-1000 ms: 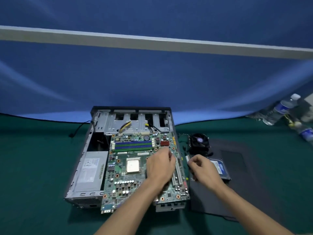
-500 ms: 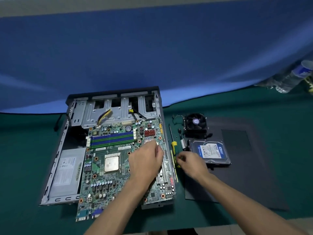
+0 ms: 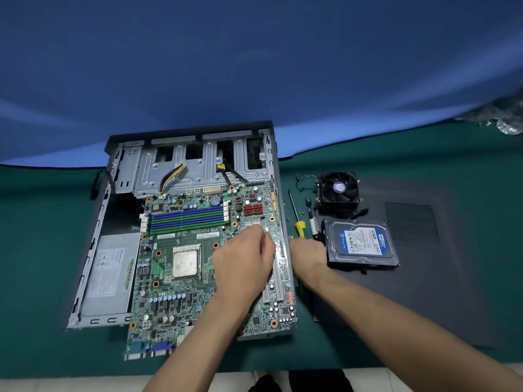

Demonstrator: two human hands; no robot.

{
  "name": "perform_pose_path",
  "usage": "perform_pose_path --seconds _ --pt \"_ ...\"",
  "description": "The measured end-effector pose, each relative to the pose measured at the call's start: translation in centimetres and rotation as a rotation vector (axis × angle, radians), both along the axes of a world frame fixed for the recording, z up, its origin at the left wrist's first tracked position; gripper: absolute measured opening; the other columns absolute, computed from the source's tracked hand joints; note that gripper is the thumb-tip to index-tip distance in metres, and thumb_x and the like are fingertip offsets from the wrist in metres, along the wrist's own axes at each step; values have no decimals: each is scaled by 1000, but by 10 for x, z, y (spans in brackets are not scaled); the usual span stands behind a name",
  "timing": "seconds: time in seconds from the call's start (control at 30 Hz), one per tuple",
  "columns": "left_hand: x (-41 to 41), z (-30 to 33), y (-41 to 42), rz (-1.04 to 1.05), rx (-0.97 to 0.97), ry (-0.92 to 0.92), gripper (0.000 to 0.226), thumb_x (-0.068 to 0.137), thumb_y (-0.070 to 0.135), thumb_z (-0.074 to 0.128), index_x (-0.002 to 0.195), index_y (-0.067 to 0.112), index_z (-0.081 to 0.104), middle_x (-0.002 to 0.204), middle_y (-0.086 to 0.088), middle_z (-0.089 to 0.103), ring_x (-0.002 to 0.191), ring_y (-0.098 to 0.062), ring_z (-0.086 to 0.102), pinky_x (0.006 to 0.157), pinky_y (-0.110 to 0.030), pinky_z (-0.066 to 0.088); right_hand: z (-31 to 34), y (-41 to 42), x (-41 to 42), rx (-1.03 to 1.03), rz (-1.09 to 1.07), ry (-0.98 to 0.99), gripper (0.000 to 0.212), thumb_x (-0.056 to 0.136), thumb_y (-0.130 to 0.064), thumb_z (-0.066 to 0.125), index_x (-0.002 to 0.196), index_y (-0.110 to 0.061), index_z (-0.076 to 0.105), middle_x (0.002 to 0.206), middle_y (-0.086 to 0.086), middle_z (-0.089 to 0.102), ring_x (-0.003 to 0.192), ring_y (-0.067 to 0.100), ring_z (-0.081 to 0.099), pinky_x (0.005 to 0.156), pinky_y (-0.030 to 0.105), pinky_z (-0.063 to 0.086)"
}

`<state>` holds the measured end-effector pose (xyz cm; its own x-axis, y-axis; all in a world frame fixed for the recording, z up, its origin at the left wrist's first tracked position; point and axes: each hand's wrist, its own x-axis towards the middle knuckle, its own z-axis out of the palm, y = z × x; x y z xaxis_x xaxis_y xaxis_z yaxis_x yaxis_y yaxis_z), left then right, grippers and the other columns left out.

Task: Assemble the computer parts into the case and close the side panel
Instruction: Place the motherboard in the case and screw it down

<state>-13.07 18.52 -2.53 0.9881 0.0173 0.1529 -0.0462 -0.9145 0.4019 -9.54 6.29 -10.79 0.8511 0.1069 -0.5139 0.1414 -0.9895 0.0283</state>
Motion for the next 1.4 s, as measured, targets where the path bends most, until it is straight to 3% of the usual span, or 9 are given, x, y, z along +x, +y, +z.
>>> perform_pose_path --seconds 0.17,0.4,0.6,0.8,1.0,1.2,1.4 --pt "1 1 0 -11 -22 -5 38 83 17 64 60 23 34 47 12 33 37 -10 30 41 -14 14 0 0 5 -46 34 10 27 93 2 48 114 -11 58 107 -2 67 95 17 66 62 25 43" --pt "1 3 0 -35 -36 -6 43 80 13 69 58 26 35 45 13 32 36 -5 27 37 -14 17 -4 -1 3 25 -80 38 32 91 8 47 116 -7 59 112 4 67 100 22 66 74 29 51" --pt "2 2 1 -18 -35 -30 34 80 19 60 58 26 35 45 12 32 36 -7 28 38 -15 15 -4 0 6 53 -169 68 31 90 10 48 112 -6 62 110 7 68 99 23 67 76 30 53" --pt "2 0 1 -7 -30 -20 36 81 18 62 56 25 37 45 12 33 36 -9 31 38 -18 18 -3 1 1 30 -57 72 36 89 11 47 117 -7 60 112 6 68 101 23 66 81 33 53" --pt "2 5 -1 -15 -16 11 44 77 14 72 56 25 35 45 13 31 36 -8 29 39 -14 11 -4 2 -4 25 -24 49 35 90 8 48 117 -10 60 111 3 68 101 22 66 77 31 52" --pt "2 6 -2 -20 -22 18 45 77 13 72 56 25 35 45 14 30 35 -6 27 40 -13 11 -4 0 -5 33 -107 62 24 90 6 52 104 -9 65 100 2 71 90 20 68 67 27 48" --pt "2 3 -1 -8 -16 10 42 78 14 71 55 24 37 45 13 31 35 -9 30 38 -17 18 -5 1 -4 109 -260 81 24 89 6 53 105 -7 64 101 4 70 91 20 67 69 27 48"
